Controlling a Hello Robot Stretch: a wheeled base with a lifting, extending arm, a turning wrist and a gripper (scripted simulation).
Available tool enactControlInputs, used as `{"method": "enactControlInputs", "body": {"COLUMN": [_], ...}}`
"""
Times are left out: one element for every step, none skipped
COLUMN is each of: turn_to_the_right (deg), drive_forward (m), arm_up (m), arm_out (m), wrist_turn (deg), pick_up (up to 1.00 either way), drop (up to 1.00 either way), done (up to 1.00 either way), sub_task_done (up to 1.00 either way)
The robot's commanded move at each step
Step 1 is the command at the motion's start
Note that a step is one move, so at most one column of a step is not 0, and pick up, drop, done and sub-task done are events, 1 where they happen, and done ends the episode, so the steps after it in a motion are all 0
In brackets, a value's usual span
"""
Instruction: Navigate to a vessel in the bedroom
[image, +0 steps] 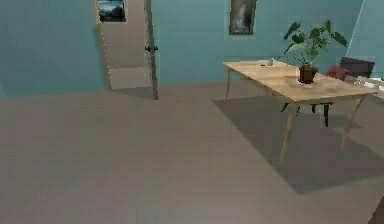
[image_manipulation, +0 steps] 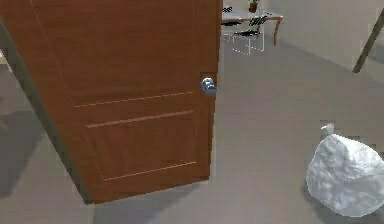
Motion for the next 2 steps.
{"method": "enactControlInputs", "body": {"turn_to_the_right": [0.0,0.0], "drive_forward": [1.00,1.00], "arm_up": [0.00,0.00], "arm_out": [0.00,0.00], "wrist_turn": [0.0,0.0], "pick_up": [0.00,0.00], "drop": [0.00,0.00], "done": [0.00,0.00], "sub_task_done": [0.00,0.00]}}
